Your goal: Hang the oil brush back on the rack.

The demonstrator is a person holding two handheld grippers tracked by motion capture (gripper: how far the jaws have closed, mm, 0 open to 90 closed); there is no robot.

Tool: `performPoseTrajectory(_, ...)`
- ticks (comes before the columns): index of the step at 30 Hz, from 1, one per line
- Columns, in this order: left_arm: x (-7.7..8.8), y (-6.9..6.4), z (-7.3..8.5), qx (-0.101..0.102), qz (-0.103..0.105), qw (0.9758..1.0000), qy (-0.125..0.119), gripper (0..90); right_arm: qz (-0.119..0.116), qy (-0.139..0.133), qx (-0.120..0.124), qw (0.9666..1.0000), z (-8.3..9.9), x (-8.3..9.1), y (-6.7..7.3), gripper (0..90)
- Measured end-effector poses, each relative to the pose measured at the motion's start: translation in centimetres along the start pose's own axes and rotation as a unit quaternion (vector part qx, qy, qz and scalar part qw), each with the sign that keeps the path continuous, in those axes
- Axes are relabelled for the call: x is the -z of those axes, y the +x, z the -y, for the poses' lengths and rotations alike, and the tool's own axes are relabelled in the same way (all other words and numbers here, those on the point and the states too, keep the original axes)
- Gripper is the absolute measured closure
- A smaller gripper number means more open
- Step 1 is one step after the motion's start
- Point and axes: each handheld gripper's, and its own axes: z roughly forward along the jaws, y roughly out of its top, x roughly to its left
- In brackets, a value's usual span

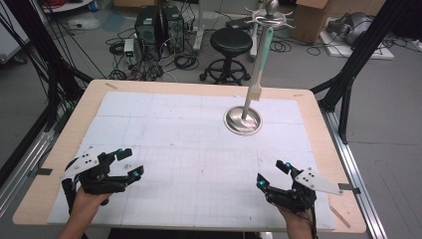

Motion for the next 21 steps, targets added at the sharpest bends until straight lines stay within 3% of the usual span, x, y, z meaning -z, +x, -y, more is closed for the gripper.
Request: performPoseTrajectory(21,-0.18,-0.06,0.14,0.003,-0.001,1.0,0.002,21.5,-0.001,0.003,0.001,1.0,0.1,0.1,-0.28,17.6)
